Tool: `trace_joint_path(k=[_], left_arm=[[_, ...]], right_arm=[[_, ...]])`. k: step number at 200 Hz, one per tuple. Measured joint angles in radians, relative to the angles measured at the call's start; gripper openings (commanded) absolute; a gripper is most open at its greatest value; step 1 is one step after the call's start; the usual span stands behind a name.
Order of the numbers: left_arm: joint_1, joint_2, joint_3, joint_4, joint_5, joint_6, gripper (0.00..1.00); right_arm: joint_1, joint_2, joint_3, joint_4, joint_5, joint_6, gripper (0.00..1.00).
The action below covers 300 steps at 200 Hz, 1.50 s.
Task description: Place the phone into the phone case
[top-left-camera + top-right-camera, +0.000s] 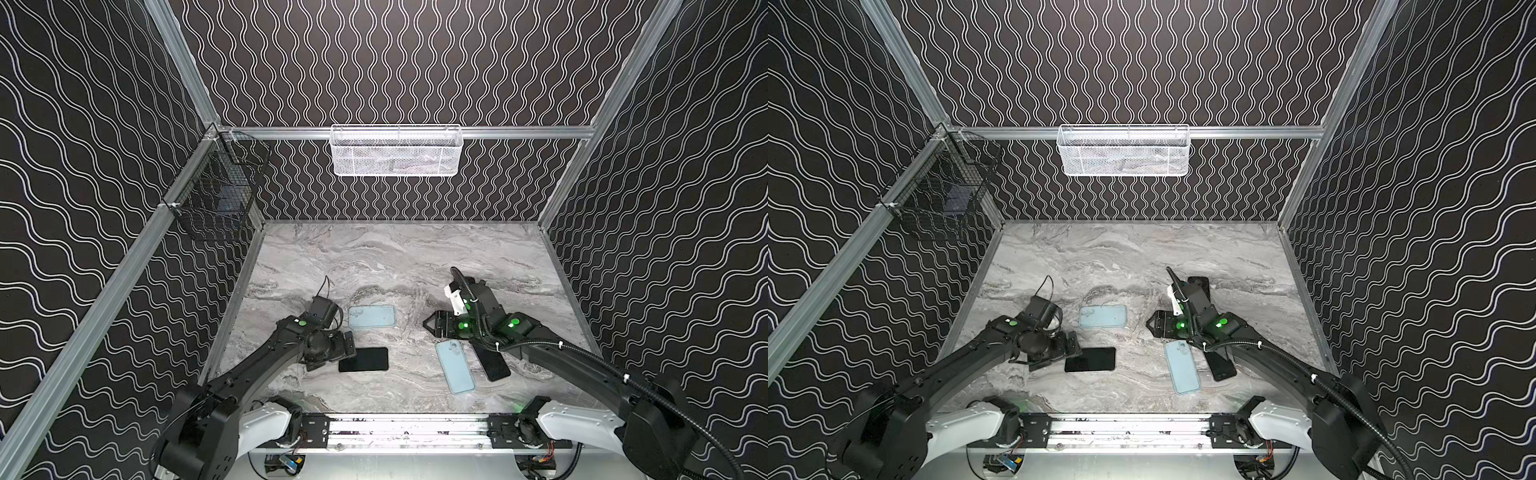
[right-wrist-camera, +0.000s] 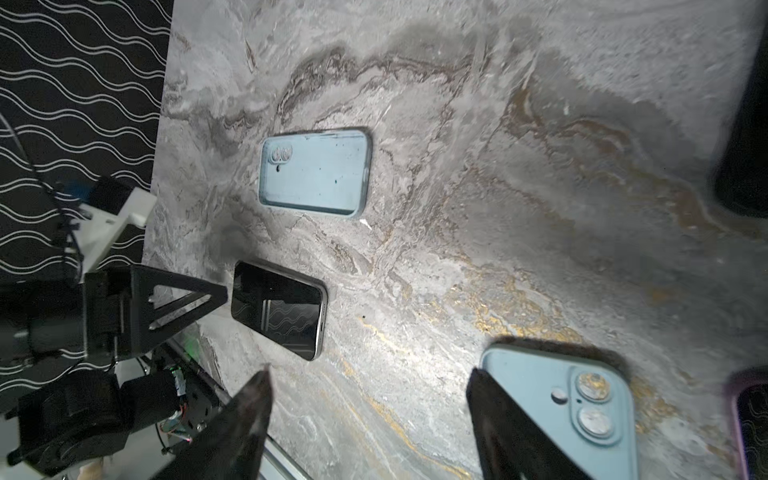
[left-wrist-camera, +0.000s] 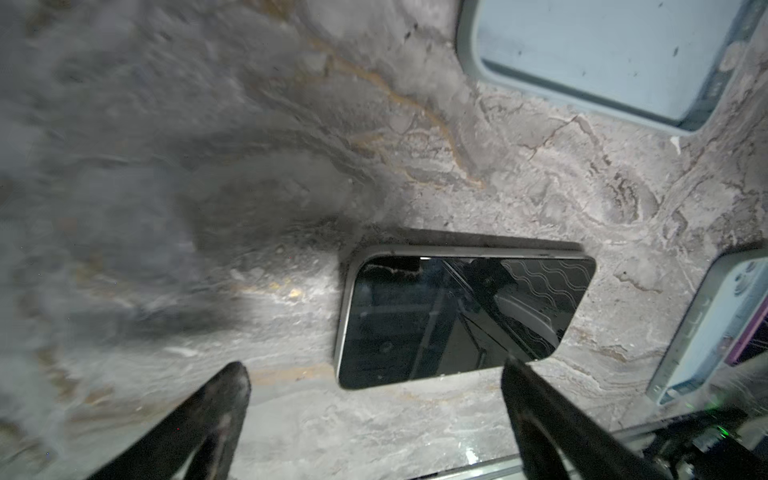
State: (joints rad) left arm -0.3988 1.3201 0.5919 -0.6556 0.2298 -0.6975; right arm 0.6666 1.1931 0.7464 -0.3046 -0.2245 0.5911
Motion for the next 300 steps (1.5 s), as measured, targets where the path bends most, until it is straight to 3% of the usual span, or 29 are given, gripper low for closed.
trace_joint_path(k=[98,178,224,300], left_arm=[[-0.003,0.084,-0.073,0.318,0.271,-0.011,0.98],[-0.146,0.163,-0.044,0.449,0.286,-0.091,0.99],[-0.144,0.147,-0.059,0.460,0.290,-0.107,0.98],[-0.085,0.068,-0.152,0.508,0.316,-0.108,0.94]], right_arm=[[-0.004,0.020,0.019,0.020,0.006,-0.004,0.79],[-0.040,0.024,-0.042,0.020,-0.029,0.032,0.79],[-0.031,0.061,-0.111,0.045,-0.109,0.094,0.79],[0.093,0.233,-0.100,0.140,-0.179,0.150,0.78]])
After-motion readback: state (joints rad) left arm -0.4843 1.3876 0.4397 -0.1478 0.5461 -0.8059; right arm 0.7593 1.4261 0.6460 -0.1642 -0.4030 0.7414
